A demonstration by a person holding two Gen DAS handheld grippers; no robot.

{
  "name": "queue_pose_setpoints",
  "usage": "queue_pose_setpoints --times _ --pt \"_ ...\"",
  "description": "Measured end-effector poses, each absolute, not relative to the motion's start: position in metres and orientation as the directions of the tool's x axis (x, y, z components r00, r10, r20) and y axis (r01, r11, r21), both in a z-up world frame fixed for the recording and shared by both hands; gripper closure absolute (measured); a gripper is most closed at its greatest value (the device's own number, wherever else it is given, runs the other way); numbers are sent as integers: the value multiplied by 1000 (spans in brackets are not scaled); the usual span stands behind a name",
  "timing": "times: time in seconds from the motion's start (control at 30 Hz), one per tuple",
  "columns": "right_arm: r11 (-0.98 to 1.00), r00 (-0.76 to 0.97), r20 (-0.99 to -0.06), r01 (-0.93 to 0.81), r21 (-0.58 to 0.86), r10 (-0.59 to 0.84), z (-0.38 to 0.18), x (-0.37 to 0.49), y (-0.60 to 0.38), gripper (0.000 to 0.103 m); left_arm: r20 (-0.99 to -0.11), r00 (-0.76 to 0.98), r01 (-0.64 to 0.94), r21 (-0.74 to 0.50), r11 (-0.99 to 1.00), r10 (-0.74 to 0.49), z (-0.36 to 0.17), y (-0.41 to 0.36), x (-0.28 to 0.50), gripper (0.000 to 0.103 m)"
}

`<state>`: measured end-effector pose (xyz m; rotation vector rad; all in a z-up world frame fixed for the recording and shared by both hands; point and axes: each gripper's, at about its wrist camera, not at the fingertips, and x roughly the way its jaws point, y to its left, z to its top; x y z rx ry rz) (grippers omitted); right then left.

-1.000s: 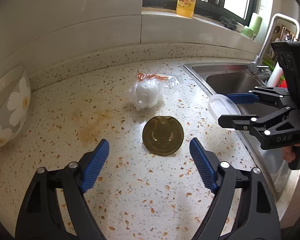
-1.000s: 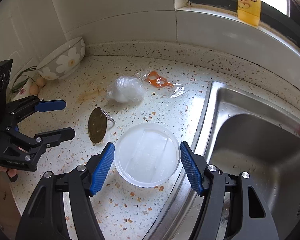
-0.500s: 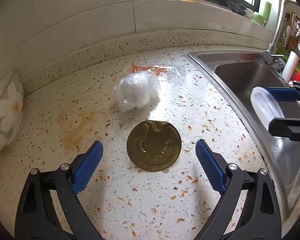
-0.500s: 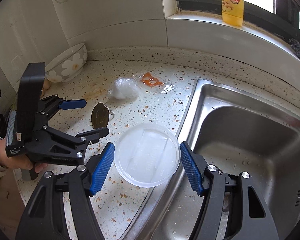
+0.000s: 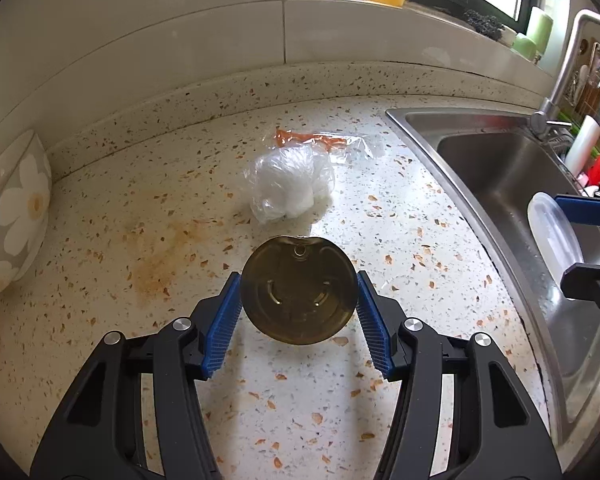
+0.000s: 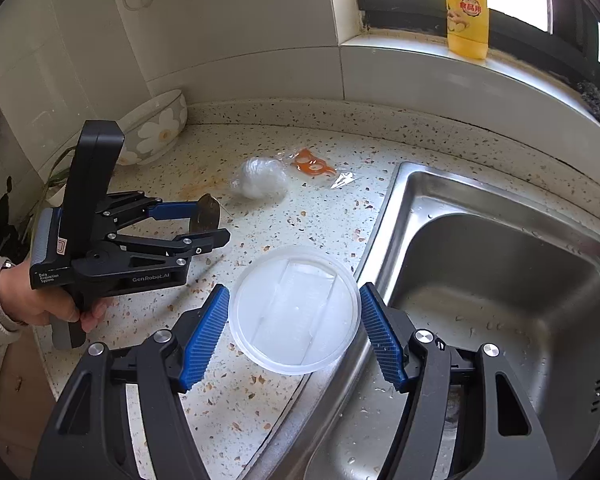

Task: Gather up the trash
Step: 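Grasp the gold can lid with the left tool while the right tool grasps the clear plastic lid, then lower can lid and plastic lid into the bin and open both tools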

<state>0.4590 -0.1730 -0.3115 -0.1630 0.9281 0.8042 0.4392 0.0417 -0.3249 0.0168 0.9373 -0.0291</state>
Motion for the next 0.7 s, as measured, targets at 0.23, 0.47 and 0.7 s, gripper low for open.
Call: queue_pose_setpoints --times 0.23,0.47,0.7 --pt "646 298 -767 -739 191 568 -303 417 -162 39 -779 626 72 13 997 -35 -301 60 392 49" --pt "590 251 -765 -782 201 593 -293 359 -161 39 -762 645 84 -11 996 -63 -280 74 330 48" --pt "525 177 -746 -811 259 642 -282 284 -161 39 -747 656 100 -53 994 -106 -260 80 256 48"
